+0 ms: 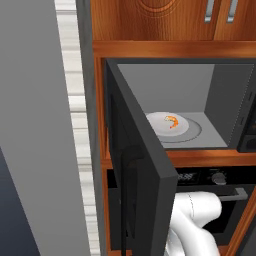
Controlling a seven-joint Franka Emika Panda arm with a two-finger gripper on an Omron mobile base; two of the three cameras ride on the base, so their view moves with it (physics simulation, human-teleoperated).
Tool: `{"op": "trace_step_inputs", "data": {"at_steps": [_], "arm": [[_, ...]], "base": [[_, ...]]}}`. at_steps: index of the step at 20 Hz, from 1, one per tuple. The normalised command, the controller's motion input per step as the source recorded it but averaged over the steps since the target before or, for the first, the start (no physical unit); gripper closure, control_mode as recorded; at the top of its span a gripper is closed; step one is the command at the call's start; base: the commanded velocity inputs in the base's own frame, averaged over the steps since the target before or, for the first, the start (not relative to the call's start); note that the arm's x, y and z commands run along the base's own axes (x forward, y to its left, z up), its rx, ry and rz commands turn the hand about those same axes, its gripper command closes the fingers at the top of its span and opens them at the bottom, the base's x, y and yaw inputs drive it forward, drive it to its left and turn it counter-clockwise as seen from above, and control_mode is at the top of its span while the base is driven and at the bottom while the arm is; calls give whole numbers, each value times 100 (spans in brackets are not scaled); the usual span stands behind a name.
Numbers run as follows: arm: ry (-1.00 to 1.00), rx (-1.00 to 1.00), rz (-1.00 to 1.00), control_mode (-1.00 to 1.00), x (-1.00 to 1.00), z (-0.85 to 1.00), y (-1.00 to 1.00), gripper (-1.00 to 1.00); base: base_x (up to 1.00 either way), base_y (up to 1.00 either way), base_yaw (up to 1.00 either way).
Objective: Transport the shrimp from the fridge to the microwave and turn on the microwave.
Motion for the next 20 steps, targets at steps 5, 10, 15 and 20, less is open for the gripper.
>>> {"op": "trace_step_inputs", "data": {"at_steps": [5,10,15,20], "arm": [[-38,-41,22,-100,-80,-12,89,-100],[-40,-35,17,-100,-89,-6,66,-100],[-46,-25,10,-100,-92,-1,39,-100],[-27,-14,-3,-100,-36,-8,60,-100]], "base": [[0,0,0],[0,0,0],[0,0,0],[0,0,0]]}}
